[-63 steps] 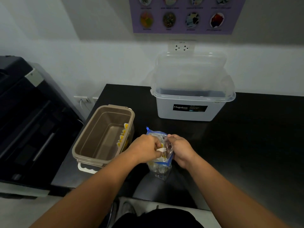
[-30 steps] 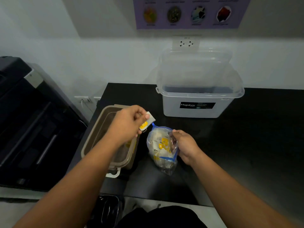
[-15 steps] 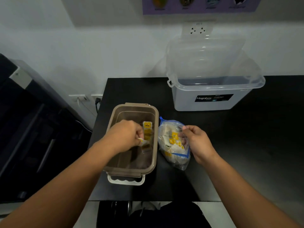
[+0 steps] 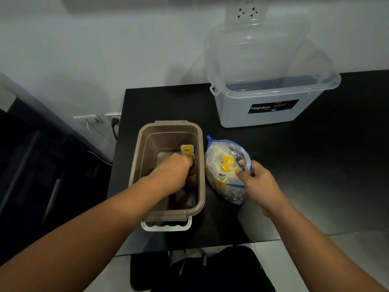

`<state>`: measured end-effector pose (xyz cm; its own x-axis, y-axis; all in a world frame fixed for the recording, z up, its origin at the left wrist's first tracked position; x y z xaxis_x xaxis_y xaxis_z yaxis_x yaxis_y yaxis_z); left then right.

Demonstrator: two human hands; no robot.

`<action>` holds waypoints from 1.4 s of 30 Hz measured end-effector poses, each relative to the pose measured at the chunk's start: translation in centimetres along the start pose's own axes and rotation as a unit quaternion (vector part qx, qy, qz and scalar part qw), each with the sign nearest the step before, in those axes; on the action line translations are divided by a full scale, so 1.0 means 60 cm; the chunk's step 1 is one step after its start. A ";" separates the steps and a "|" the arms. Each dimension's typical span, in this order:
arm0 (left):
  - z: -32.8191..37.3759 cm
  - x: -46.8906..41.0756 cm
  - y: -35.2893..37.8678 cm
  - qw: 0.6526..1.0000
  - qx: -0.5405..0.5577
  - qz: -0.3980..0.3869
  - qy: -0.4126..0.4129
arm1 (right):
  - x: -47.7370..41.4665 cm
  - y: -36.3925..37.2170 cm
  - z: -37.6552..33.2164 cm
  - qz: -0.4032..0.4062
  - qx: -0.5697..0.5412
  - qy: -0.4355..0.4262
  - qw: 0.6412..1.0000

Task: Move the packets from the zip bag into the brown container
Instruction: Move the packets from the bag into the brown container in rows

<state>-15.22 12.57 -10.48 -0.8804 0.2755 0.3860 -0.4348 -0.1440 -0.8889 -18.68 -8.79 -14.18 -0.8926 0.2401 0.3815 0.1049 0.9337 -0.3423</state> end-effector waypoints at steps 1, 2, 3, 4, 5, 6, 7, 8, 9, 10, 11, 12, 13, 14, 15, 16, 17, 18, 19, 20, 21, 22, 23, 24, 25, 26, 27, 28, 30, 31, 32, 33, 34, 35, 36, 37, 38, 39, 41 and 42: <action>0.002 0.000 -0.001 1.000 -0.004 0.013 0.001 | 0.001 0.000 0.005 0.002 0.010 0.000 1.000; 0.004 -0.001 -0.004 1.000 -0.009 0.028 0.005 | 0.002 0.000 0.008 0.005 0.023 -0.002 1.000; 0.005 -0.001 -0.006 0.999 -0.014 0.040 0.008 | 0.004 -0.001 0.008 0.007 0.035 -0.006 0.999; 0.006 -0.002 -0.007 0.999 -0.017 0.047 0.009 | 0.005 0.000 0.008 0.008 0.044 -0.009 0.999; 0.006 -0.002 -0.007 0.999 -0.020 0.047 0.008 | 0.005 0.000 0.009 0.007 0.046 -0.011 0.999; 0.005 -0.004 -0.005 0.999 -0.021 0.045 0.007 | 0.006 0.001 0.009 0.006 0.040 -0.010 0.999; 0.005 -0.005 -0.004 0.999 -0.021 0.044 0.006 | 0.007 0.002 0.008 0.006 0.026 -0.005 1.000; 0.005 -0.005 -0.003 0.999 -0.020 0.046 0.008 | 0.008 0.004 0.008 0.004 0.002 0.005 1.000; 0.006 -0.005 -0.003 0.998 -0.017 0.052 0.011 | 0.009 0.005 0.009 0.003 -0.026 0.018 0.999; 0.007 -0.005 -0.004 0.998 -0.013 0.061 0.015 | 0.009 0.008 0.010 0.002 -0.053 0.031 0.998; 0.005 -0.005 -0.005 0.998 -0.007 0.067 0.014 | 0.009 0.009 0.010 0.003 -0.076 0.042 0.996; 0.002 -0.006 -0.007 0.998 0.002 0.070 0.008 | 0.009 0.010 0.010 0.003 -0.099 0.049 0.994; -0.002 -0.007 -0.007 0.998 0.011 0.065 -0.003 | 0.008 0.010 0.009 0.002 -0.122 0.055 0.991; -0.008 -0.008 -0.007 0.998 0.019 0.060 -0.012 | 0.008 0.010 0.009 0.001 -0.141 0.061 0.988; -0.013 -0.008 -0.009 0.998 0.031 0.057 -0.021 | 0.007 0.010 0.009 -0.001 -0.155 0.071 0.985; -0.021 -0.007 -0.011 0.996 0.054 0.058 -0.031 | 0.007 0.010 0.011 -0.001 -0.167 0.083 0.982; -0.028 -0.005 -0.014 0.993 0.090 0.062 -0.041 | 0.007 0.010 0.013 -0.001 -0.180 0.097 0.979; -0.035 -0.002 -0.017 0.988 0.127 0.068 -0.048 | 0.007 0.009 0.016 0.003 -0.191 0.109 0.975; -0.040 0.003 -0.020 0.983 0.156 0.075 -0.052 | 0.006 0.006 0.021 0.010 -0.198 0.119 0.973; -0.045 0.008 -0.025 0.978 0.180 0.085 -0.057 | 0.004 0.004 0.026 0.019 -0.203 0.126 0.971; -0.050 0.014 -0.031 0.973 0.200 0.097 -0.064 | 0.005 0.000 0.028 0.028 -0.206 0.129 0.970; -0.055 0.018 -0.036 0.968 0.215 0.109 -0.070 | 0.005 -0.003 0.029 0.035 -0.207 0.128 0.969; -0.060 0.021 -0.040 0.965 0.222 0.118 -0.077 | 0.005 -0.006 0.030 0.040 -0.205 0.126 0.970; -0.065 0.021 -0.041 0.964 0.220 0.121 -0.085 | 0.005 -0.008 0.030 0.043 -0.200 0.123 0.971; -0.070 0.021 -0.039 0.966 0.208 0.117 -0.095 | 0.005 -0.010 0.029 0.042 -0.194 0.119 0.973; -0.075 0.020 -0.034 0.971 0.184 0.102 -0.109 | 0.005 -0.011 0.027 0.039 -0.191 0.117 0.974; -0.080 0.018 -0.026 0.979 0.142 0.077 -0.124 | 0.006 -0.012 0.024 0.035 -0.193 0.118 0.974; -0.083 0.017 -0.019 0.986 0.083 0.049 -0.138 | 0.007 -0.011 0.022 0.029 -0.197 0.122 0.972; -0.082 0.014 -0.003 0.988 -0.013 -0.001 -0.157 | 0.006 -0.011 0.020 0.016 -0.205 0.131 0.970; -0.079 0.012 0.006 0.986 -0.033 -0.022 -0.163 | 0.007 -0.011 0.017 0.011 -0.208 0.133 0.969; -0.077 0.009 0.017 0.984 -0.043 -0.038 -0.167 | 0.006 -0.011 0.016 0.005 -0.209 0.134 0.969; -0.075 0.007 0.024 0.983 -0.048 -0.051 -0.170 | 0.005 -0.011 0.015 -0.001 -0.208 0.134 0.969; -0.076 0.003 0.032 0.981 -0.042 -0.060 -0.178 | 0.005 -0.010 0.015 -0.007 -0.207 0.134 0.969; -0.075 -0.001 0.036 0.980 -0.032 -0.067 -0.186 | 0.004 -0.009 0.015 -0.012 -0.208 0.136 0.969; -0.074 -0.003 0.040 0.977 -0.024 -0.080 -0.195 | 0.002 -0.008 0.015 -0.017 -0.207 0.137 0.969; -0.072 -0.004 0.042 0.975 -0.020 -0.095 -0.199 | 0.000 -0.008 0.015 -0.021 -0.203 0.137 0.969; -0.069 -0.005 0.043 0.974 -0.020 -0.104 -0.200 | -0.002 -0.008 0.016 -0.025 -0.198 0.137 0.970; -0.067 -0.008 0.040 0.976 -0.020 -0.095 -0.196 | -0.004 -0.007 0.015 -0.030 -0.193 0.136 0.971; -0.066 -0.016 0.030 0.982 -0.018 -0.057 -0.182 | -0.010 -0.005 0.017 -0.043 -0.185 0.134 0.973; -0.063 -0.020 0.025 0.984 -0.027 -0.037 -0.170 | -0.013 -0.005 0.020 -0.048 -0.181 0.135 0.973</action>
<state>-14.10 15.64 -13.23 -0.8636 -0.0524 0.5015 -0.4968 -0.0815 -0.8640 -18.52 -9.58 -15.40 -0.7639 0.1631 0.6244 0.2182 0.9758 0.0120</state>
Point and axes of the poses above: each hand's wrist, its own x-axis away from the middle knuckle, its own y-axis out of the palm, z = x × y, the point moved 9 cm from there along -x, towards the middle knuckle, and after that the axes turned 6 degrees about z, right-handed, at the moved point
